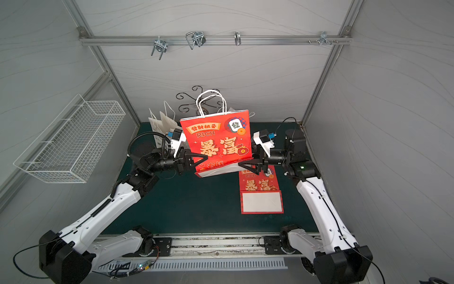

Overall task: Put away the paper bag
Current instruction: Press the paper bag at the center of the board.

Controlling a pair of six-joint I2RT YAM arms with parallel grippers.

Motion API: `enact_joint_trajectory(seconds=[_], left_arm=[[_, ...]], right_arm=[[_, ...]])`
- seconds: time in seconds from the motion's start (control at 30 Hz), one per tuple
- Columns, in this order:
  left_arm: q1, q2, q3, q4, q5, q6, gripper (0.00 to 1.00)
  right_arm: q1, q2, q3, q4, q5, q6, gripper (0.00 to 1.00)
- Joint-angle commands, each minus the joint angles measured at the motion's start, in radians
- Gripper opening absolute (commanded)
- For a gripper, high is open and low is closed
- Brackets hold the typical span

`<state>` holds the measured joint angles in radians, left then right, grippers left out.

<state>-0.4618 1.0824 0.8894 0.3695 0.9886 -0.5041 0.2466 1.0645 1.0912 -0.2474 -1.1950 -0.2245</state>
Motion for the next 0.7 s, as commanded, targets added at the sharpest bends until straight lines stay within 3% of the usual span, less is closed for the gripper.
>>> enact_joint_trajectory(seconds=[0.0,0.2,0.33,0.37,0.43,0.6,0.67], left_arm=[[-0.009,-0.001,0.056,0.063,0.020,-0.017,0.00],[-0.010,-0.007,0.052,0.066,-0.028,-0.020,0.00],[-0.010,-0.030,0.051,0.007,-0.076,0.024,0.00],[-0.010,-0.037,0.049,-0.005,-0.092,0.040,0.03],[-0.010,-0.055,0.044,-0.032,-0.134,0.066,0.18],[-0.009,-0.123,0.033,-0.111,-0.310,0.172,0.72],[-0.007,-0.171,0.022,-0.143,-0.411,0.235,0.82]], right_arm=[[0.015,0.013,0.035,0.034,-0.067,0.042,0.60],[0.019,0.025,0.044,0.016,-0.103,0.044,0.29],[0.018,0.036,0.057,0.007,-0.122,0.043,0.00],[0.019,0.039,0.060,0.004,-0.128,0.042,0.00],[0.019,0.039,0.066,-0.002,-0.135,0.040,0.00],[0.018,0.038,0.086,-0.051,-0.122,-0.001,0.00],[0.017,0.033,0.092,-0.071,-0.093,-0.020,0.00]])
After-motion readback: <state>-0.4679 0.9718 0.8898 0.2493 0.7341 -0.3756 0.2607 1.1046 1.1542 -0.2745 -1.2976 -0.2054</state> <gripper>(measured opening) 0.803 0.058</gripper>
